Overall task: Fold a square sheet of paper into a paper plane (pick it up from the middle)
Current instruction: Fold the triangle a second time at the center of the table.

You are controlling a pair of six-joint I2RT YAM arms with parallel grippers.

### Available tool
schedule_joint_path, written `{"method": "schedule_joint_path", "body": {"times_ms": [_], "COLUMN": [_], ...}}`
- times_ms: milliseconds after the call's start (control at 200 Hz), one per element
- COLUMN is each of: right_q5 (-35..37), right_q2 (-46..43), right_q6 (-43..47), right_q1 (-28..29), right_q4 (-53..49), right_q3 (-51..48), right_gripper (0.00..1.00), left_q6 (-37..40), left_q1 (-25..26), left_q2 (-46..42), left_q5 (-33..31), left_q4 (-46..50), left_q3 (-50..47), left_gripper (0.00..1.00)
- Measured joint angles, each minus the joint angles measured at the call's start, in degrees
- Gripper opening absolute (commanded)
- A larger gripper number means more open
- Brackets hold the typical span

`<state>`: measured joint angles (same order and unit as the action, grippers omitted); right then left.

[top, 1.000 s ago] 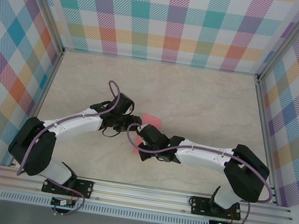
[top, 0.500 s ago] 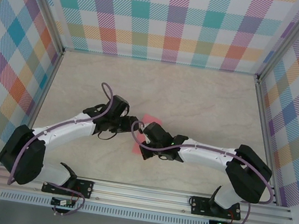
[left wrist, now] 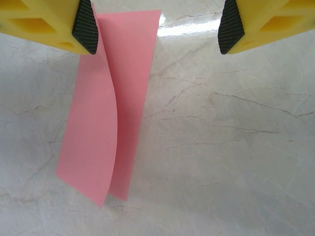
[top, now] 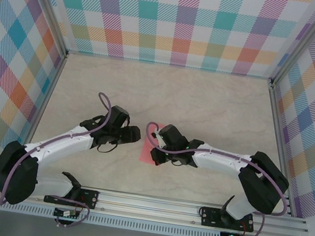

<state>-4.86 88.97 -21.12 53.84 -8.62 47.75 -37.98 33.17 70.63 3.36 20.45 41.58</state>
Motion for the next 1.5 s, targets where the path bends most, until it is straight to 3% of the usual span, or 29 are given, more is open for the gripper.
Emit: {"method": "schedule_joint_path", "body": {"times_ms": [795, 1500], "right_q5": [-11.19, -19.1], "right_q2": [2.08, 3.65], "right_q6": [5.16, 5.79], "right_q1": [-4.66, -8.37], "right_q4": [1.25, 3.28], "right_q3": [0.04, 0.04], "right_gripper": [0.05, 0.06], "left_q6": [-1.9, -1.9], "left_q1": [0.0, 0.0], "left_q2": [1.99, 4.92], "left_q5": [7.69, 9.57], "left_q4": [-7.61, -9.31], "left_q3": [-3.02, -3.02], "left_gripper": [0.66, 0.67]}}
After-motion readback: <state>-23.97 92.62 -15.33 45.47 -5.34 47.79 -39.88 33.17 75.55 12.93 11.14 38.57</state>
